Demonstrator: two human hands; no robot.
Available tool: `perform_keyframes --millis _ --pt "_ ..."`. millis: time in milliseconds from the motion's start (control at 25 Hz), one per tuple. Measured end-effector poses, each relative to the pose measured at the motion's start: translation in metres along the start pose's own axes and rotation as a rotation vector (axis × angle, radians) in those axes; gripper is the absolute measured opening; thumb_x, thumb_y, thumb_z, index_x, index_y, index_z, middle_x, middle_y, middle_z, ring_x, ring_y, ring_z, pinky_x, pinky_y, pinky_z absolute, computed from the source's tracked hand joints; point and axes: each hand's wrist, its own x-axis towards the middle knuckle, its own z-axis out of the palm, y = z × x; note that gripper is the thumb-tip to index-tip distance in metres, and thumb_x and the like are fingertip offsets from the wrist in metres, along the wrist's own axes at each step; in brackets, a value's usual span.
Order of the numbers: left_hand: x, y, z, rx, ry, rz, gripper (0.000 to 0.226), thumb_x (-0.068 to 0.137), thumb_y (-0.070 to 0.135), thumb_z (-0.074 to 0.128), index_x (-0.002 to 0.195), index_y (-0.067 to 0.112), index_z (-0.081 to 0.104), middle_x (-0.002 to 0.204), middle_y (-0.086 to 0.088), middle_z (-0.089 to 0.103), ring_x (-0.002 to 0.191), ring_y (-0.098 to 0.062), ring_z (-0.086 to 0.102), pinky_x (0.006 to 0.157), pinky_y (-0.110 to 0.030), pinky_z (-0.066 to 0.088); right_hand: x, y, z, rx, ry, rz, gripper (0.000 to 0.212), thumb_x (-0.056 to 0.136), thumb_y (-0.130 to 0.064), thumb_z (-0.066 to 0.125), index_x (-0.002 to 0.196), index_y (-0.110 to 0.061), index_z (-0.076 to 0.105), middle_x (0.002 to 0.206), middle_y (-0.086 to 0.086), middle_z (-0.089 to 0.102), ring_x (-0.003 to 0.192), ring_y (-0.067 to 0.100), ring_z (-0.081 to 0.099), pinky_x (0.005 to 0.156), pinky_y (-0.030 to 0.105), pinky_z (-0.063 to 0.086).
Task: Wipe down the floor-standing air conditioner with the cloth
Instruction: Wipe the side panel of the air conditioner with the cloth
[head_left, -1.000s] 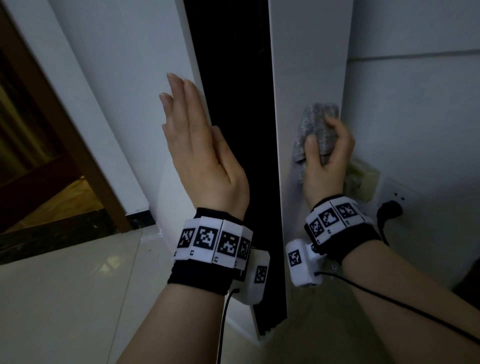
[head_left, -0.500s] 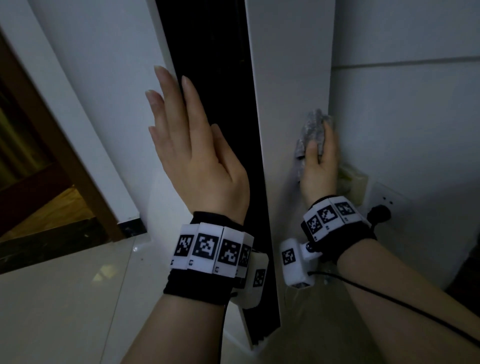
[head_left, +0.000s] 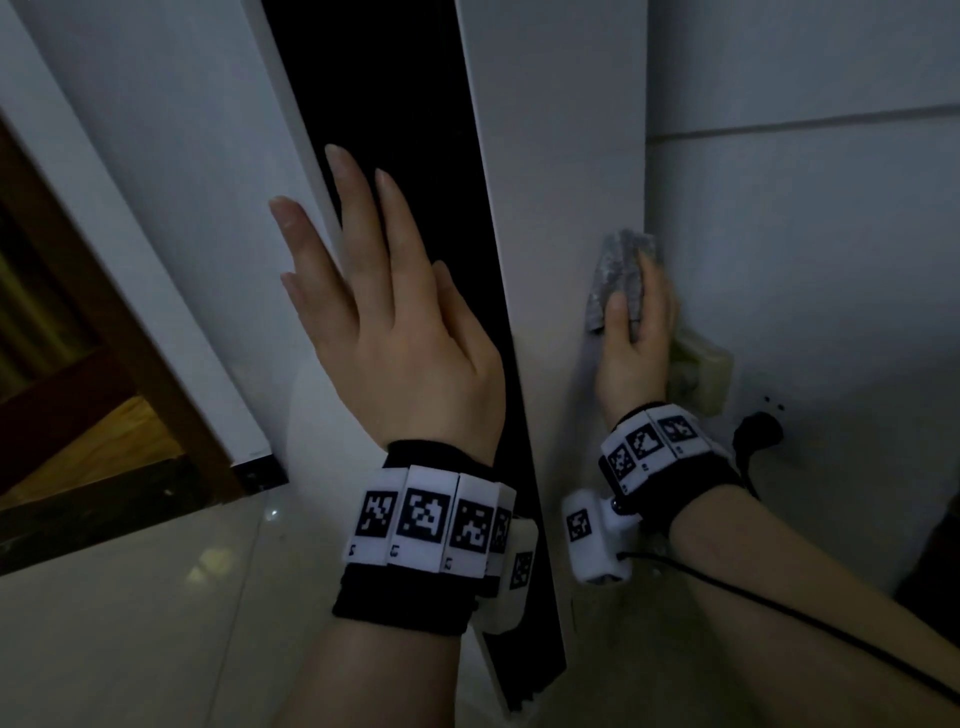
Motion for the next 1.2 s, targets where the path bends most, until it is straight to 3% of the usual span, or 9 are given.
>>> perform_keyframes --millis 160,280,440,600,760,880,960,1080,1200 --pt "0.001 0.0 0.002 0.0 0.003 0.006 0.047 0.094 0.005 0.044 0.141 0.001 0.038 0.148 -0.021 0.034 0.138 -0.049 0.02 0.112 -0.057 0.021 0.012 0.009 -0.003 -0.032 0.0 0.077 0.046 0.099 -0.019 0.041 0.143 -0.026 0.032 0.154 0.004 0.023 0.142 0.016 0.023 0.117 0.036 0.021" --pt "0.0 -0.002 0.002 0.015 0.0 0.007 0.047 0.094 0.004 0.044 0.14 0.001 0.038 0.148 -0.021 0.034 0.138 -0.049 0.02 0.112 -0.057 0.022 0.004 0.014 -0.004 0.041 -0.006 0.032 0.043 0.098 -0.015 0.044 0.134 -0.037 0.035 0.153 0.002 0.025 0.141 0.015 0.025 0.116 0.035 0.024" --pt "0.001 0.0 0.002 0.002 -0.001 0.009 0.048 0.093 0.003 0.044 0.14 0.0 0.038 0.148 -0.022 0.034 0.138 -0.05 0.02 0.112 -0.056 0.022 0.021 0.019 -0.009 0.013 0.0 0.235 0.045 0.1 -0.021 0.038 0.144 -0.029 0.029 0.154 0.001 0.025 0.141 0.018 0.025 0.117 0.04 0.023" --pt "0.0 0.0 -0.001 -0.023 -0.005 -0.002 0.047 0.092 0.0 0.044 0.139 -0.001 0.039 0.147 -0.023 0.035 0.137 -0.051 0.021 0.111 -0.058 0.023 -0.017 0.019 -0.009 0.06 0.028 0.05 0.035 0.095 -0.02 0.046 0.117 -0.048 0.047 0.147 0.001 0.033 0.133 0.007 0.032 0.108 0.015 0.028" --pt "0.001 0.001 -0.005 -0.084 -0.003 0.003 0.047 0.09 -0.004 0.044 0.137 -0.004 0.039 0.145 -0.027 0.035 0.136 -0.053 0.021 0.111 -0.059 0.023 -0.008 0.014 -0.004 0.139 0.015 0.208 0.03 0.097 -0.021 0.043 0.113 -0.048 0.043 0.151 0.006 0.031 0.137 0.02 0.032 0.115 0.042 0.028" --pt "0.001 0.0 -0.005 -0.11 -0.008 -0.002 0.048 0.09 -0.005 0.043 0.138 -0.004 0.039 0.146 -0.028 0.033 0.138 -0.052 0.019 0.113 -0.058 0.019 -0.03 0.011 0.003 0.085 0.048 0.016 0.03 0.091 -0.029 0.045 0.11 -0.052 0.044 0.146 0.004 0.036 0.134 0.016 0.034 0.112 0.032 0.028" --pt "0.001 -0.002 -0.005 -0.134 0.002 -0.014 0.048 0.09 -0.005 0.043 0.138 -0.004 0.039 0.146 -0.028 0.032 0.138 -0.051 0.019 0.114 -0.057 0.018 -0.025 0.014 0.005 0.065 0.066 -0.019 0.029 0.092 -0.03 0.042 0.116 -0.047 0.043 0.146 0.006 0.035 0.134 0.017 0.034 0.113 0.033 0.027" --pt "0.001 -0.002 -0.006 -0.171 0.01 -0.02 0.048 0.09 -0.006 0.043 0.138 -0.005 0.038 0.146 -0.029 0.032 0.139 -0.05 0.018 0.115 -0.056 0.017 0.011 0.023 -0.004 0.048 0.043 0.199 0.038 0.101 -0.024 0.035 0.139 -0.027 0.036 0.149 0.007 0.033 0.136 0.022 0.033 0.114 0.042 0.027" --pt "0.0 -0.002 -0.006 -0.184 0.01 -0.023 0.049 0.089 -0.008 0.042 0.138 -0.006 0.038 0.146 -0.03 0.031 0.138 -0.051 0.018 0.115 -0.056 0.016 0.002 0.028 -0.006 0.013 0.06 0.206 0.039 0.1 -0.024 0.038 0.139 -0.024 0.037 0.147 0.007 0.033 0.135 0.021 0.034 0.114 0.041 0.028"
